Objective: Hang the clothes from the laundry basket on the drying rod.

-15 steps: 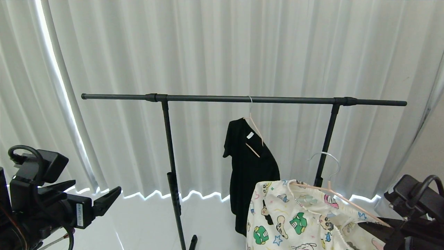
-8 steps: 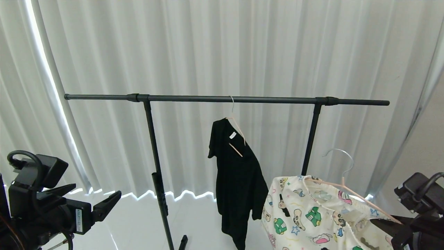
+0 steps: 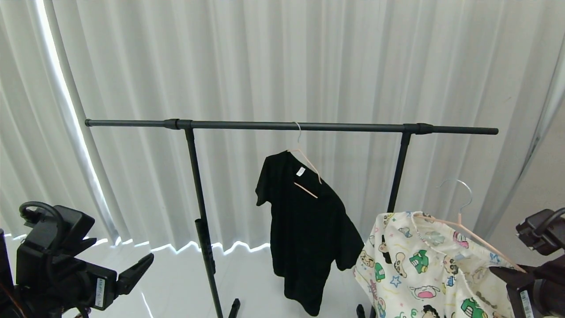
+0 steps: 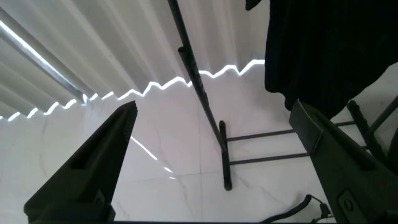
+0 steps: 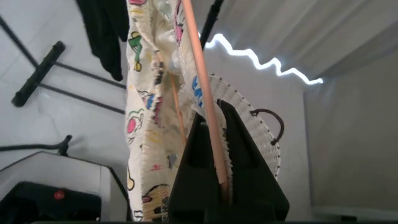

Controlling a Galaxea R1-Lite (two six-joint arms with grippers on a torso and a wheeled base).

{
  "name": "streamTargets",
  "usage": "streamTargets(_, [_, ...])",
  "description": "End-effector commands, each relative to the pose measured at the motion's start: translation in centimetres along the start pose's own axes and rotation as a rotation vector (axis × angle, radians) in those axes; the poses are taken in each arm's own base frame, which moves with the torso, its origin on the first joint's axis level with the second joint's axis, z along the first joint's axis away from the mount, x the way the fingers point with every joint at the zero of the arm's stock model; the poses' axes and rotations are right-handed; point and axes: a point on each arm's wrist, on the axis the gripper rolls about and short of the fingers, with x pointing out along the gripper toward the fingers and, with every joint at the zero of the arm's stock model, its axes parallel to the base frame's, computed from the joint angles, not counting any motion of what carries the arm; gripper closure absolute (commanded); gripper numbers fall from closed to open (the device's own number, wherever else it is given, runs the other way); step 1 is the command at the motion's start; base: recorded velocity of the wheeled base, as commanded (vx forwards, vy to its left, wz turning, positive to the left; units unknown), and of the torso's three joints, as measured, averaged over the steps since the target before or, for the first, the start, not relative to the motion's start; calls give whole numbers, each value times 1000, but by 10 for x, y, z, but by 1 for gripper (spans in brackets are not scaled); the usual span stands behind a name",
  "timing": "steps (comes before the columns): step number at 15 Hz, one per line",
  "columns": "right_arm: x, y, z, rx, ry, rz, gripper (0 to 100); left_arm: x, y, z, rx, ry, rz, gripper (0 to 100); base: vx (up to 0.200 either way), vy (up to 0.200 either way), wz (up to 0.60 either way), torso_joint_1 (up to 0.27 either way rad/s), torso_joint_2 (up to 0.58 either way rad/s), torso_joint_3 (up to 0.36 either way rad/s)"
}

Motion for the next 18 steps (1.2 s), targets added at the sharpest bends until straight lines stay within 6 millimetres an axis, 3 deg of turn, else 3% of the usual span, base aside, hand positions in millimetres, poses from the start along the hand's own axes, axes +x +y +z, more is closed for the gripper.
streamTargets(1, [1, -3, 2, 14, -12, -18, 100, 0, 0, -1, 1, 2, -1, 0, 0, 0, 0, 0, 0, 0])
streamTargets(5, [24, 2, 22, 40, -121, -20, 100, -3, 0, 2, 7, -19, 2, 0, 0, 0, 0, 0, 0, 0])
streamTargets(8, [40, 6, 39, 48, -157, -19, 100, -5, 0, 2, 7, -30, 5, 0, 200, 0, 0, -2, 1, 4])
streamTargets(12, [46, 7, 59, 55, -198, -16, 100, -5, 0, 3, 9, -32, 2, 0, 200, 0, 0, 10, 4, 5])
streamTargets(18, [46, 6, 68, 52, -224, -15, 100, -5, -2, 3, 15, -33, -11, 0, 200, 0, 0, 5, 2, 2])
